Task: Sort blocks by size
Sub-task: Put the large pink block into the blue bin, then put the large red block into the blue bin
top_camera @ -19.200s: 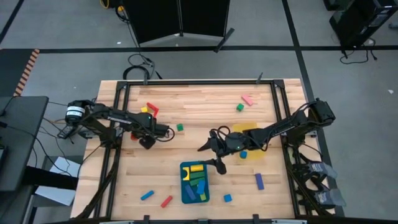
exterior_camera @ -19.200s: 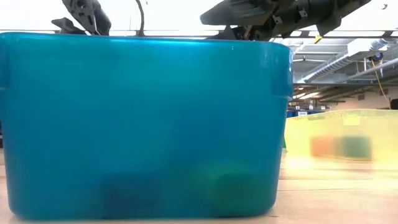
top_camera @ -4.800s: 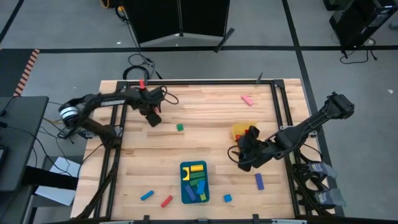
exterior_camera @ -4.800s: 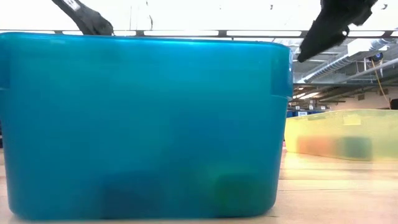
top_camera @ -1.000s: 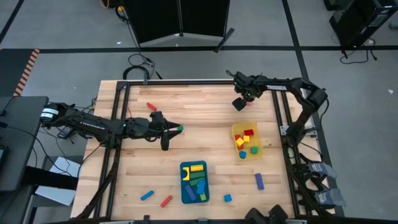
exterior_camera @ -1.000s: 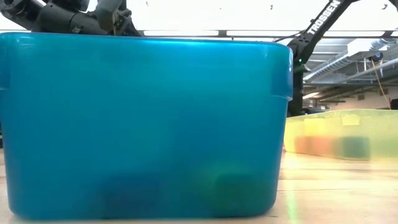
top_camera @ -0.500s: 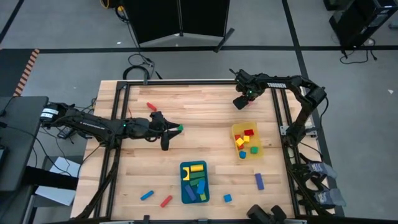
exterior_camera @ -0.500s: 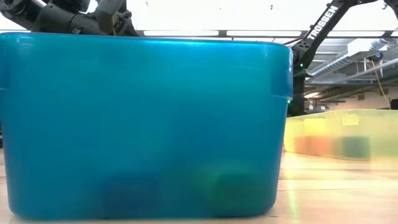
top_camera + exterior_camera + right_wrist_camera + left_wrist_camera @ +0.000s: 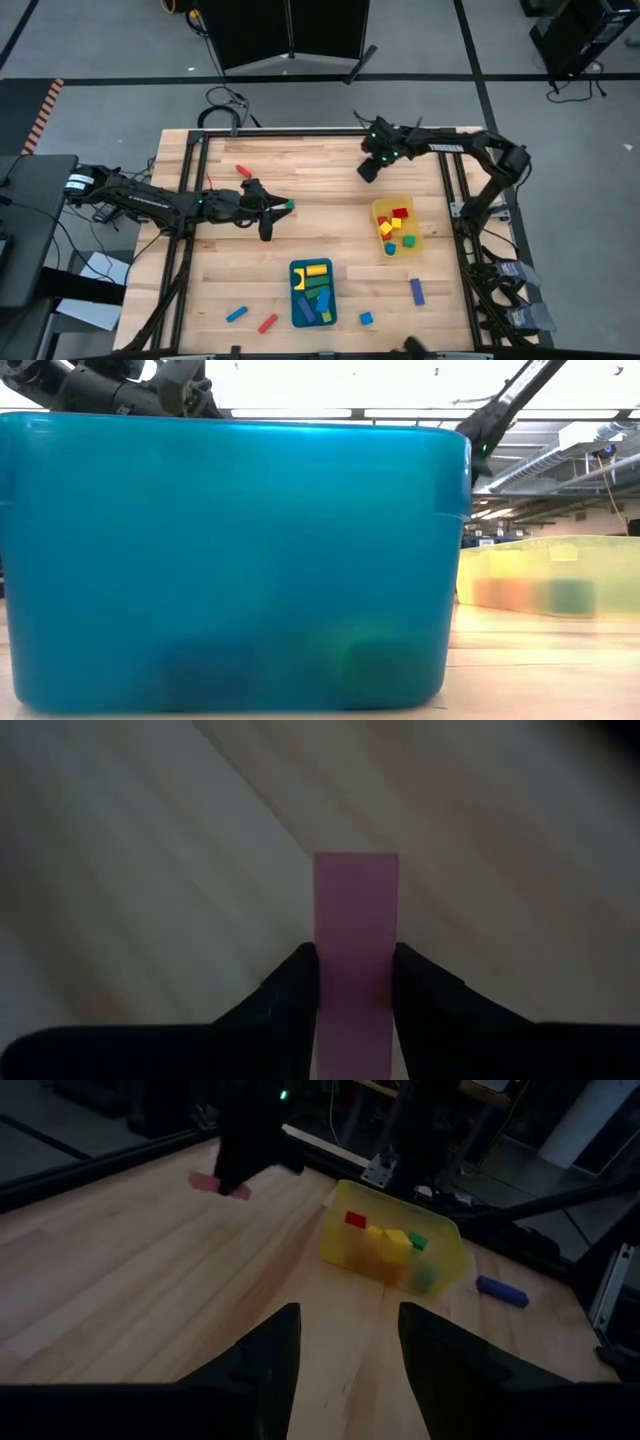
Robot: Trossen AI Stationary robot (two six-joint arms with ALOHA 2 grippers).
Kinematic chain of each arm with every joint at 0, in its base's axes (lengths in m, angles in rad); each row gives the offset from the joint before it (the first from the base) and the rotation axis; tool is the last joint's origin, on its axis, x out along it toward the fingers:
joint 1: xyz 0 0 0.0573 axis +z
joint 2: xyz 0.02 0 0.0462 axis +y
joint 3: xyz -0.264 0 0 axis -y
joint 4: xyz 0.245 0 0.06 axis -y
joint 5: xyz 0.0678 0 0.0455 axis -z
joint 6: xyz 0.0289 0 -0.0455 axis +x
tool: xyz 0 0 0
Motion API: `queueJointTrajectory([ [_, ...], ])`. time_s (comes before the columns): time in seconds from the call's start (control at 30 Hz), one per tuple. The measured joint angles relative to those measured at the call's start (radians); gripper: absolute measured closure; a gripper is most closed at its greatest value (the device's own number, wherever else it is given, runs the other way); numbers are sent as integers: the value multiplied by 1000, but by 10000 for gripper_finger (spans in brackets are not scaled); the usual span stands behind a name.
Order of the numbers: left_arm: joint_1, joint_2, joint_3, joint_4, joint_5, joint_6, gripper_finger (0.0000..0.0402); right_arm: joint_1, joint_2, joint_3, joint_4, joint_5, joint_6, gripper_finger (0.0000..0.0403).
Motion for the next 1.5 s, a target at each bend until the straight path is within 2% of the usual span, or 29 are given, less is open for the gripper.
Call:
queueJointTrajectory([
  [0.1, 0, 0, 0, 0, -3, 0, 224, 97, -50, 1, 106, -74, 22, 293],
  [0.23, 1, 0, 0, 1, -20, -1, 224, 292, -107, 3, 227, -190, 49, 293],
  [0.47, 4, 0, 0, 3, -83, 3, 224, 678, -89, 3, 444, -202, 90, 293],
  [0.57, 13, 0, 0, 3, -103, 4, 224, 797, -44, 3, 562, -195, 111, 293],
  [0.67, 28, 0, 0, 4, -105, 4, 224, 870, -9, 3, 679, -195, 133, 293],
  [0.8, 39, 0, 0, 13, -105, 5, 224, 905, 44, 4, 805, -191, 192, 287],
  [1.0, 41, 0, 0, 34, -105, 4, 224, 910, 148, 5, 978, -193, 266, 224],
  [1.13, 41, 0, 0, 34, -105, 1, 224, 910, 191, 5, 1027, -207, 280, 192],
  [1.27, 41, 0, 0, 34, -105, -17, 224, 904, 177, 5, 1028, -210, 253, 172],
  [1.4, 41, 0, 0, 24, -105, -42, 224, 894, 112, -3, 1029, -207, 183, 167],
  [1.5, 41, 0, 0, -4, -105, -52, 224, 886, 35, -50, 1029, -136, 126, 168],
])
